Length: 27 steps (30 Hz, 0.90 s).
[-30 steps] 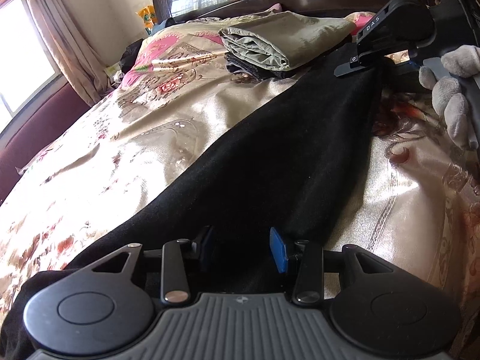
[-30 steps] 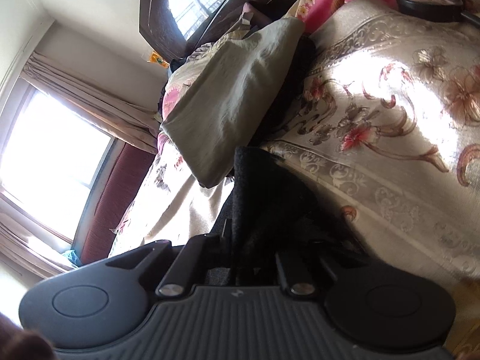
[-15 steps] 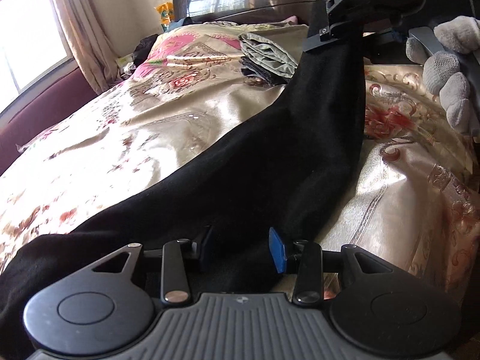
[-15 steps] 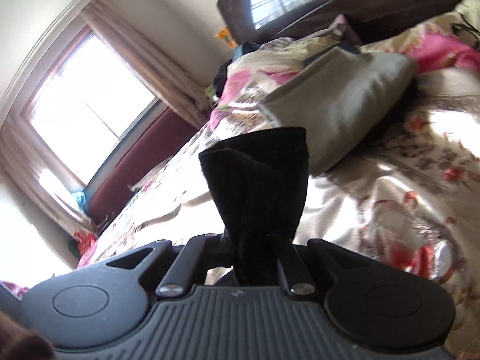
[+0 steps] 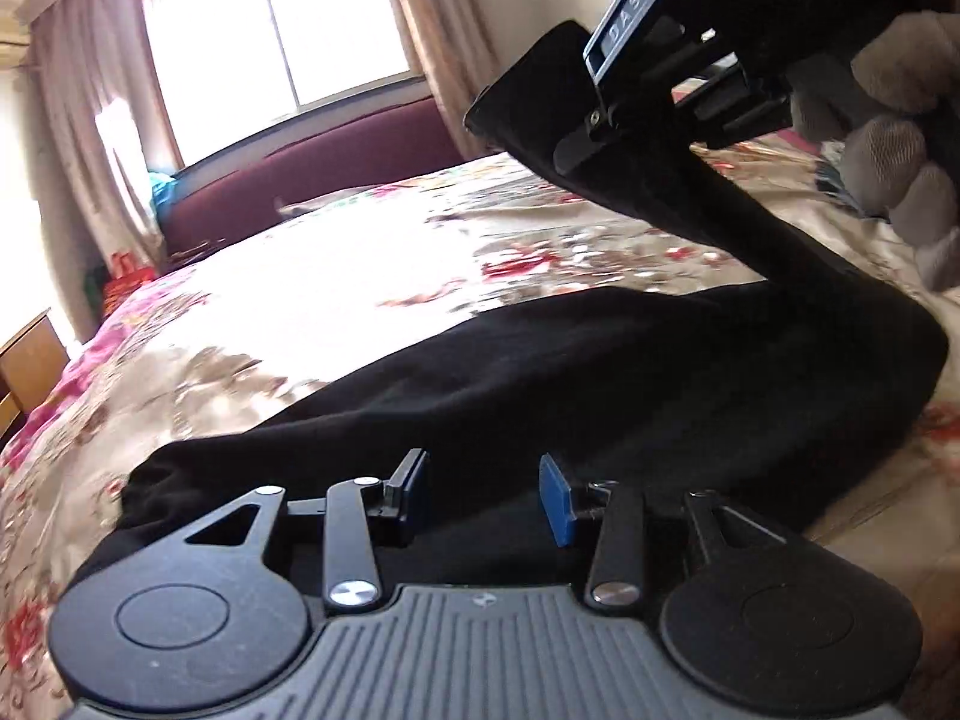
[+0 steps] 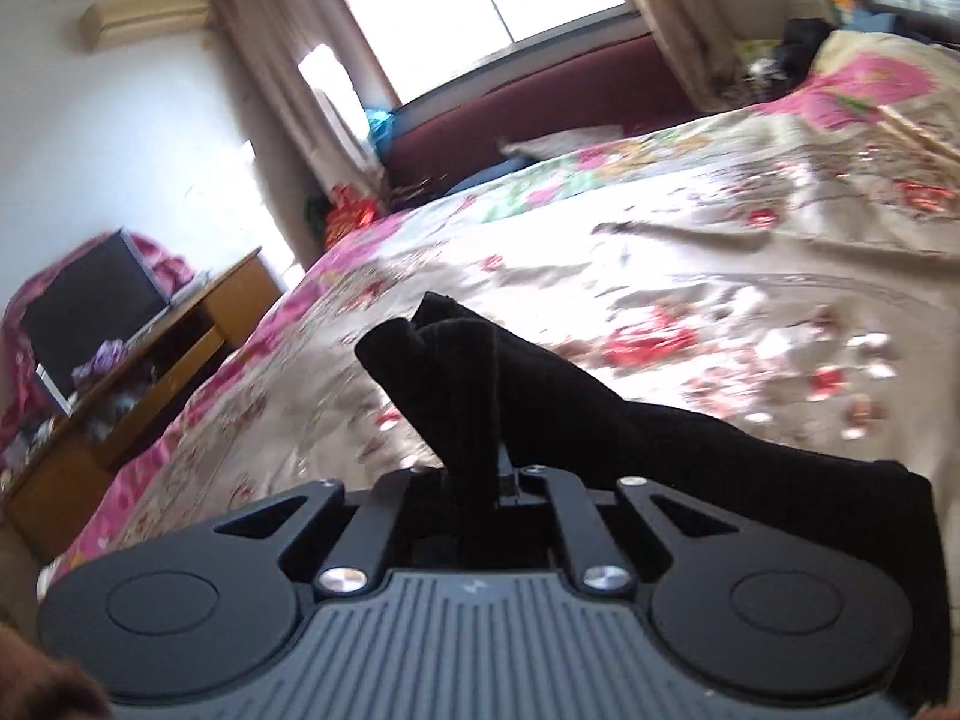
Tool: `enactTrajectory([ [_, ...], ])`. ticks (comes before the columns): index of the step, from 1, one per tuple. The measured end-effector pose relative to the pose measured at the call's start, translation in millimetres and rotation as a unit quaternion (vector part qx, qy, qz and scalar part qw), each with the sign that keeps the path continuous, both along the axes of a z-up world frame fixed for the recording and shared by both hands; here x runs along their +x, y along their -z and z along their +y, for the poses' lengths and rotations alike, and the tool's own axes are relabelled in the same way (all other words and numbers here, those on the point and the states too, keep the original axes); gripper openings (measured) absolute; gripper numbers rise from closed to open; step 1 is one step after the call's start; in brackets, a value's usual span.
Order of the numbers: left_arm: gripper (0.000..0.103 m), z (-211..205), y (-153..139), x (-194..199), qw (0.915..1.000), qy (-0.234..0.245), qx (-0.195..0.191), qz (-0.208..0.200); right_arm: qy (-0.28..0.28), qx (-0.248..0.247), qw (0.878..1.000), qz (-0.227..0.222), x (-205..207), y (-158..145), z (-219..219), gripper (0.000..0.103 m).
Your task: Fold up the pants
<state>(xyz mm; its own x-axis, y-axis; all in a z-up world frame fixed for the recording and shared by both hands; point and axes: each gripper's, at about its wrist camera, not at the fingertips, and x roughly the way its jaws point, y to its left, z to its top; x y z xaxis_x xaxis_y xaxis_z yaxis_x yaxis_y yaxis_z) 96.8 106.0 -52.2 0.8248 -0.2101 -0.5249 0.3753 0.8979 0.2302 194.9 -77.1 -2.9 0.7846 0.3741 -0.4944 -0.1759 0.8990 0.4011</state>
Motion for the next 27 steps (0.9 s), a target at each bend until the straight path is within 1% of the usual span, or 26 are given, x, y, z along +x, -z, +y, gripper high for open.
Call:
enactTrajectory([
  [3, 0.055, 46, 8, 1, 0.9986, -0.051, -0.008, 0.012, -0.067, -0.043, 0.997, 0.002, 17, 9, 78, 0.007],
  [5, 0.055, 67, 14, -1, 0.9972, -0.072, -0.012, 0.017, -0.108, -0.077, 0.991, -0.002, 21, 17, 122, 0.007],
  [7, 0.055, 83, 17, -4, 0.9962, -0.082, -0.021, 0.018, -0.146, -0.129, 0.981, -0.021, 16, 24, 162, 0.007],
  [9, 0.055, 93, 19, -7, 0.9957, -0.085, -0.032, 0.018, -0.183, -0.183, 0.965, -0.045, 8, 36, 195, 0.007],
  [10, 0.055, 96, 19, -10, 0.9956, -0.085, -0.034, 0.016, -0.198, -0.201, 0.958, -0.051, 4, 42, 209, 0.007],
  [12, 0.055, 100, 20, -13, 0.9957, -0.085, -0.034, 0.011, -0.214, -0.226, 0.948, -0.062, 0, 49, 227, 0.007],
  [14, 0.055, 107, 22, -16, 0.9953, -0.088, -0.037, 0.012, -0.215, -0.223, 0.948, -0.073, -6, 47, 235, 0.007],
  [16, 0.055, 112, 25, -17, 0.9946, -0.091, -0.047, 0.017, -0.207, -0.225, 0.947, -0.101, -14, 37, 234, 0.007],
  [19, 0.055, 115, 30, -14, 0.9944, -0.086, -0.058, 0.021, -0.193, -0.221, 0.948, -0.123, -8, 21, 237, 0.007],
  [20, 0.055, 116, 31, -13, 0.9944, -0.084, -0.061, 0.021, -0.195, -0.222, 0.946, -0.134, -7, 15, 241, 0.007],
  [22, 0.055, 119, 33, -8, 0.9941, -0.082, -0.068, 0.022, -0.209, -0.230, 0.938, -0.153, -8, 11, 252, 0.007],
  [23, 0.055, 122, 34, -5, 0.9937, -0.082, -0.072, 0.023, -0.228, -0.237, 0.931, -0.157, -10, 13, 263, 0.007],
  [24, 0.055, 123, 34, -4, 0.9933, -0.083, -0.076, 0.025, -0.247, -0.249, 0.924, -0.153, -11, 17, 272, 0.007],
  [25, 0.055, 124, 35, -4, 0.9930, -0.084, -0.079, 0.026, -0.273, -0.279, 0.910, -0.137, -11, 31, 287, 0.007],
  [27, 0.055, 129, 36, -6, 0.9923, -0.086, -0.084, 0.029, -0.300, -0.296, 0.901, -0.106, -10, 55, 301, 0.009],
])
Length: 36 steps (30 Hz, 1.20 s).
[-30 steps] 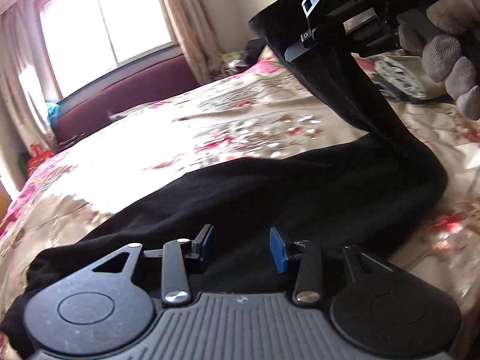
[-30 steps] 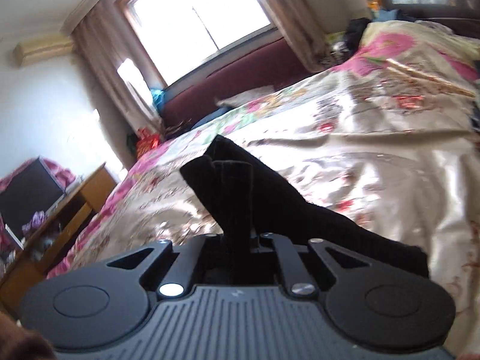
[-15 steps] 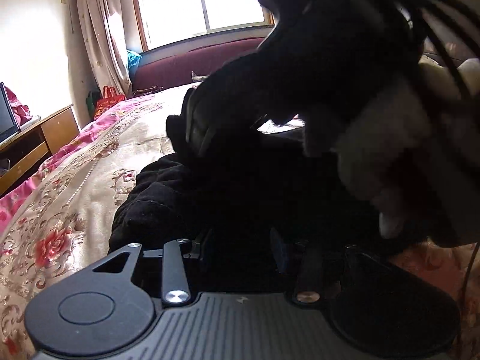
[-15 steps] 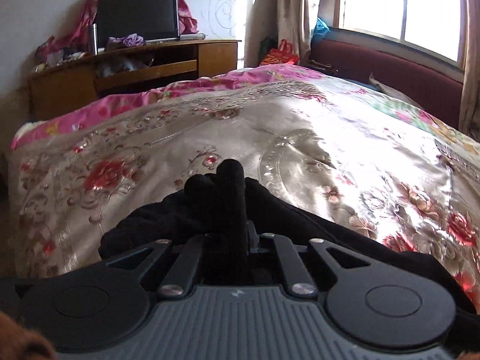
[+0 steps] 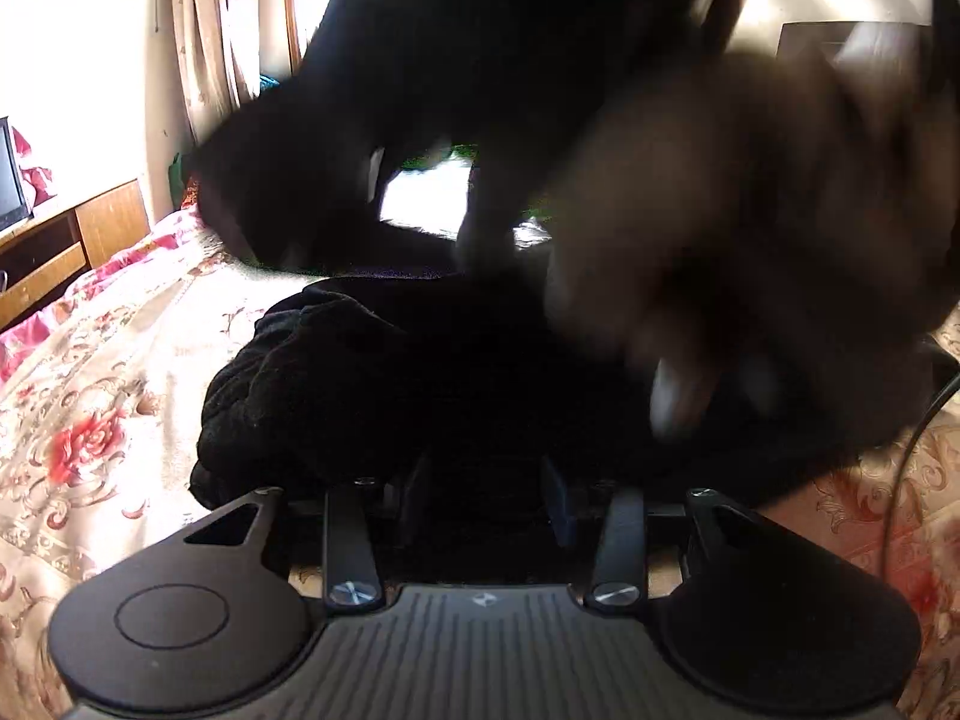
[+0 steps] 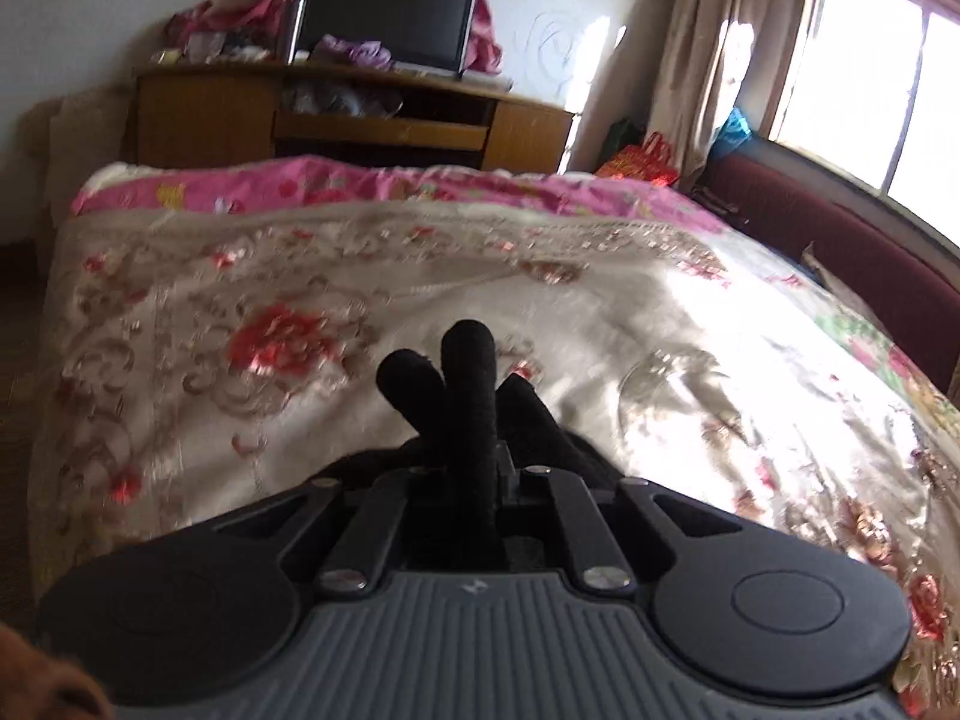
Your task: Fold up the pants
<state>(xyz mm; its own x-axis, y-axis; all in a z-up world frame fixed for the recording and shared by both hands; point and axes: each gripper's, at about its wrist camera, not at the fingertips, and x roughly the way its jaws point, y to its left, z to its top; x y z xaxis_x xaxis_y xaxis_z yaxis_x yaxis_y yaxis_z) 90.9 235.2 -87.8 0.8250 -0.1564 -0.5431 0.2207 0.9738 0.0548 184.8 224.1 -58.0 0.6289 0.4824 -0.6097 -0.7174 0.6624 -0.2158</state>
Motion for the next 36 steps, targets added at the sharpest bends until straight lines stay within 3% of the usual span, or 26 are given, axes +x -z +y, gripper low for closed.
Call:
enactTrajectory([
  [3, 0.055, 0, -1, -9, 0.9999, -0.002, 0.012, 0.005, -0.006, 0.008, 1.000, 0.029, 1, 17, 1, 0.015],
  [8, 0.055, 8, -7, -31, 0.9998, -0.008, 0.017, 0.010, 0.012, 0.111, 0.991, 0.075, -2, -21, -41, 0.020],
  [11, 0.055, 11, -17, -45, 0.9996, -0.014, 0.025, 0.008, 0.010, 0.159, 0.984, 0.083, -14, -40, -76, 0.031],
  [15, 0.055, 17, -35, -58, 0.9993, -0.028, 0.025, 0.002, 0.046, 0.217, 0.970, 0.099, -18, -54, -126, 0.031],
  [20, 0.055, 13, -60, -53, 0.9972, -0.032, 0.037, -0.056, 0.165, 0.176, 0.968, 0.075, -22, -52, -198, 0.031],
  [24, 0.055, 1, -67, -25, 0.9947, -0.014, 0.045, -0.092, 0.294, 0.150, 0.941, 0.071, -21, -33, -278, 0.033],
  [27, 0.058, -9, -55, 2, 0.9953, 0.002, 0.058, -0.077, 0.356, 0.149, 0.918, 0.096, -19, -12, -323, 0.033],
  [30, 0.062, -15, -13, 39, 0.9947, 0.011, 0.101, 0.009, 0.368, 0.205, 0.890, 0.174, -14, 13, -352, 0.033],
  [32, 0.062, -21, 2, 35, 0.9932, 0.024, 0.113, 0.014, 0.359, 0.252, 0.875, 0.205, -13, 23, -361, 0.038],
  [36, 0.062, -41, -28, 20, 0.9905, 0.027, 0.135, 0.006, 0.337, 0.292, 0.863, 0.237, -13, 37, -378, 0.046],
])
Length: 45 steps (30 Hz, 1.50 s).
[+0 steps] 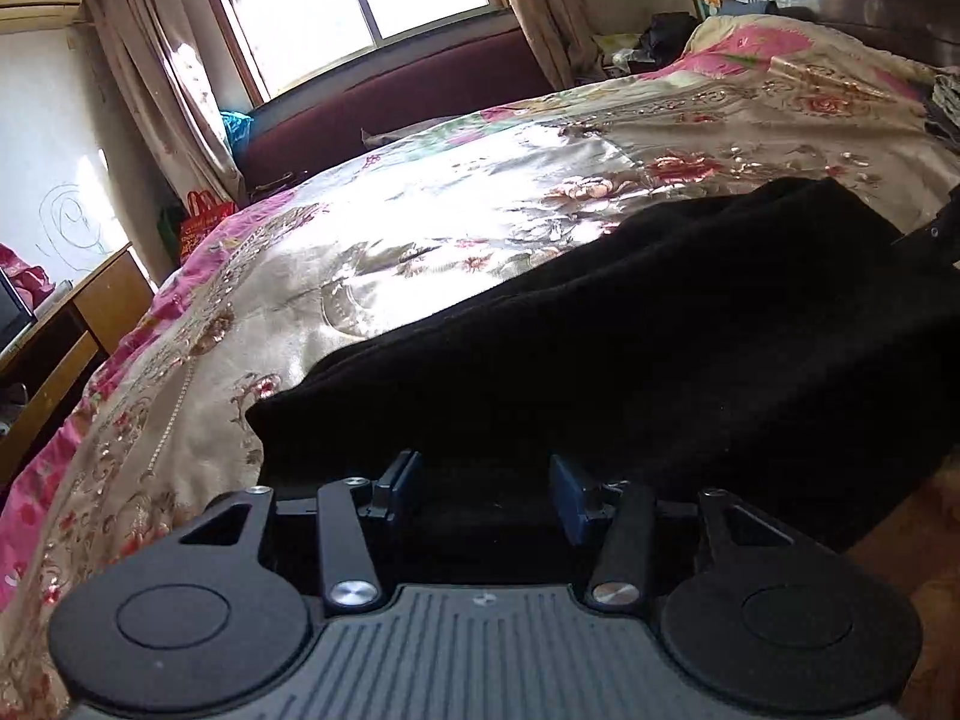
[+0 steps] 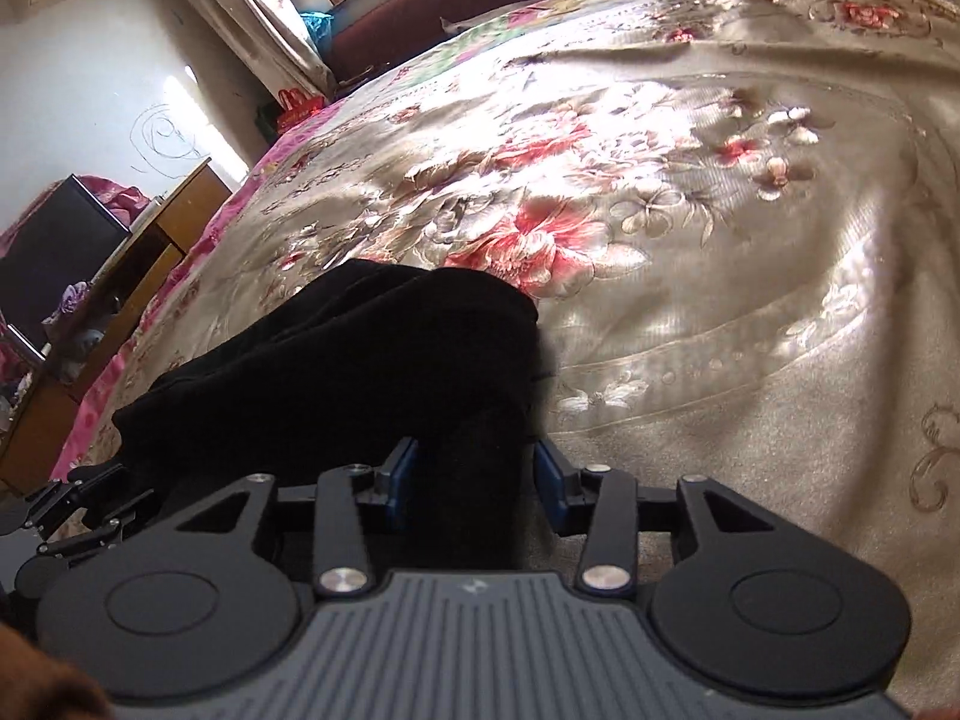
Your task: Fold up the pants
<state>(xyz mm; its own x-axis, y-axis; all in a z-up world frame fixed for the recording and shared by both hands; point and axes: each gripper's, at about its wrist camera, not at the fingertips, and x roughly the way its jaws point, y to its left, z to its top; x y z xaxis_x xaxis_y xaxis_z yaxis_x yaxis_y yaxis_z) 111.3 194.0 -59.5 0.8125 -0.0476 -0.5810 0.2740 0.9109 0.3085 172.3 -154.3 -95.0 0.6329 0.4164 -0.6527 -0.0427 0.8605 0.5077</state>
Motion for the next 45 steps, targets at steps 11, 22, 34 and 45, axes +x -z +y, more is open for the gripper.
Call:
enactTrajectory([
  [11, 0.062, -22, 0, 25, 0.9995, 0.023, 0.020, 0.004, -0.067, 0.200, 0.976, 0.046, 31, 36, -19, 0.048],
  [22, 0.061, -33, 6, 46, 0.9986, 0.027, 0.043, 0.016, -0.042, 0.234, 0.970, 0.055, 49, 49, 1, 0.026],
  [34, 0.058, -133, -3, 13, 0.9838, 0.176, 0.015, 0.033, 0.034, 0.203, 0.976, 0.067, -38, 19, -122, 0.017],
  [45, 0.063, -190, -31, -12, 0.9674, 0.250, 0.042, -0.001, 0.112, -0.016, 0.993, 0.023, -81, -27, -145, 0.032],
])
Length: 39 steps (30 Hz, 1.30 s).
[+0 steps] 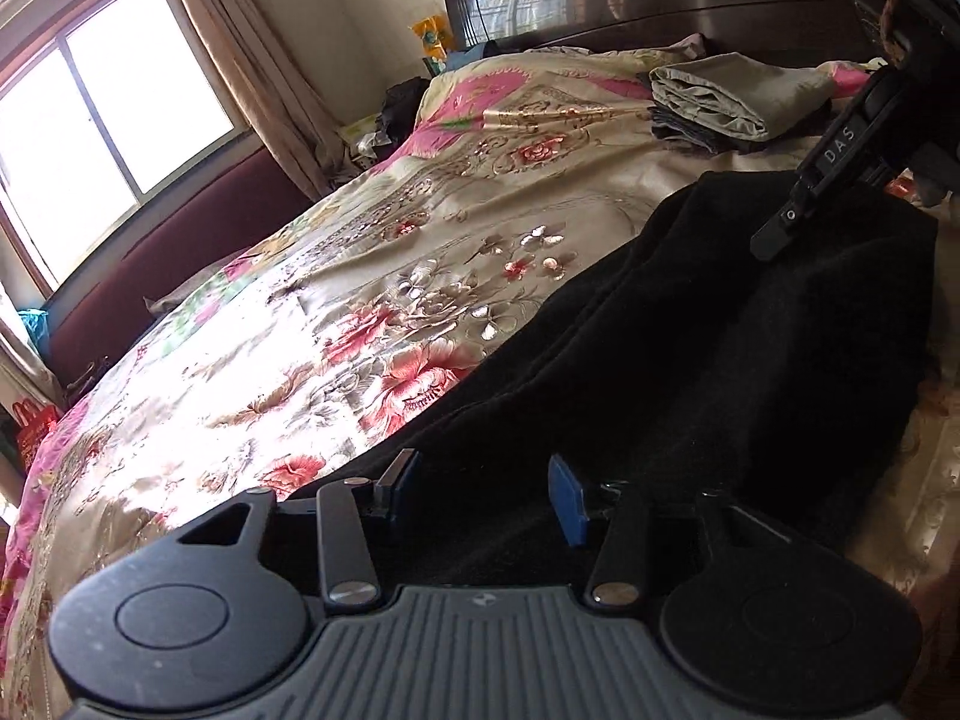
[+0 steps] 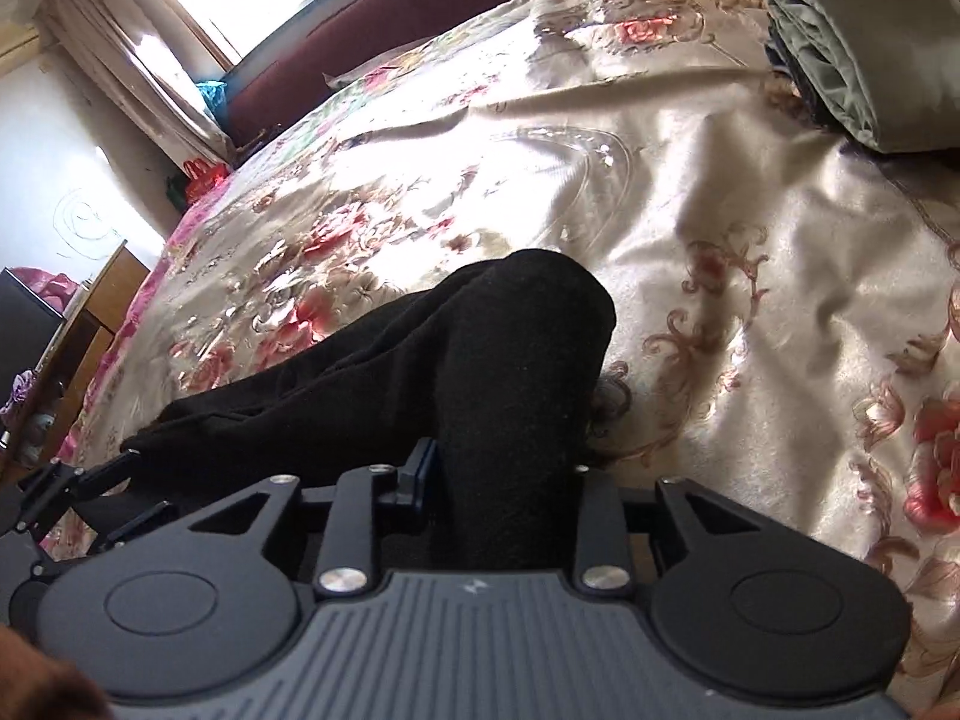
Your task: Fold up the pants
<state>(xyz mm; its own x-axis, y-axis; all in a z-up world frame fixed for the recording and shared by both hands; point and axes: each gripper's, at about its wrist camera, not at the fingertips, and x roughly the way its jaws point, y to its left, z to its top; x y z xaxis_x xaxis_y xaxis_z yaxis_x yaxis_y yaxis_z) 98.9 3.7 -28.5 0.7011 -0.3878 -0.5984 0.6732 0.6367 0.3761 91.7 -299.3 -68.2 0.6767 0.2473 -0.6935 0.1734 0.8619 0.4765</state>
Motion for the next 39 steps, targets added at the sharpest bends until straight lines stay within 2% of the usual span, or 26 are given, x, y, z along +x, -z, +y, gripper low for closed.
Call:
enactTrajectory([
  [2, 0.066, 0, 12, 0, 0.9992, 0.005, 0.030, 0.025, 0.009, 0.013, 1.000, 0.013, -3, 4, -7, 0.034],
  [4, 0.066, 4, 29, -2, 0.9981, 0.005, 0.057, 0.022, 0.009, 0.038, 0.999, 0.014, -8, 4, -14, 0.034],
  [6, 0.066, 10, 27, -3, 0.9987, -0.005, 0.042, 0.028, 0.030, 0.049, 0.998, 0.017, -21, 0, -28, 0.037],
  [9, 0.066, 16, 13, -6, 0.9993, -0.015, 0.017, 0.029, 0.076, -0.004, 0.997, -0.010, -47, -22, -41, 0.037],
  [11, 0.066, 16, 6, -10, 0.9998, -0.013, 0.009, 0.013, 0.040, -0.013, 0.997, -0.063, -53, -45, -26, 0.036],
  [13, 0.066, 12, 0, -11, 0.9998, -0.013, -0.008, 0.010, -0.017, -0.005, 0.997, -0.075, -47, -52, 2, 0.036],
  [16, 0.066, 5, 3, -11, 0.9996, -0.014, -0.022, 0.014, -0.106, -0.001, 0.993, -0.054, -19, -33, 57, 0.032],
  [19, 0.066, 7, 25, -9, 0.9988, -0.020, 0.014, 0.041, -0.159, -0.017, 0.987, 0.032, -8, 10, 90, 0.033],
  [21, 0.066, 17, 29, -14, 0.9987, -0.018, 0.006, 0.047, -0.169, -0.047, 0.984, 0.031, -13, 15, 98, 0.032],
  [24, 0.066, 20, 12, -17, 0.9991, -0.018, -0.011, 0.036, -0.163, -0.021, 0.986, -0.002, -8, -13, 93, 0.031],
  [27, 0.066, 18, -7, -11, 0.9981, -0.012, -0.054, 0.025, -0.175, -0.026, 0.983, -0.043, 16, -32, 96, 0.032],
  [29, 0.066, 12, -9, 0, 0.9968, -0.016, -0.076, 0.019, -0.177, -0.023, 0.983, -0.036, 45, -24, 100, 0.032],
  [31, 0.066, 5, 2, 14, 0.9967, -0.026, -0.074, 0.021, -0.180, -0.011, 0.984, -0.007, 78, -1, 105, 0.026],
  [33, 0.066, 2, 22, 31, 0.9966, -0.041, -0.054, 0.047, -0.155, -0.012, 0.988, 0.018, 106, 19, 102, 0.004],
  [34, 0.067, 2, 36, 40, 0.9959, -0.053, -0.037, 0.063, -0.144, -0.011, 0.989, 0.013, 116, 25, 97, 0.000],
  [36, 0.068, 12, 49, 42, 0.9952, -0.052, -0.050, 0.067, -0.103, -0.010, 0.995, 0.014, 132, 35, 85, 0.000],
  [37, 0.068, 14, 48, 42, 0.9945, -0.055, -0.057, 0.068, -0.090, 0.019, 0.996, 0.017, 135, 41, 79, 0.000],
  [39, 0.069, 14, 43, 41, 0.9942, -0.066, -0.056, 0.064, -0.082, 0.024, 0.996, 0.002, 125, 34, 77, 0.001],
])
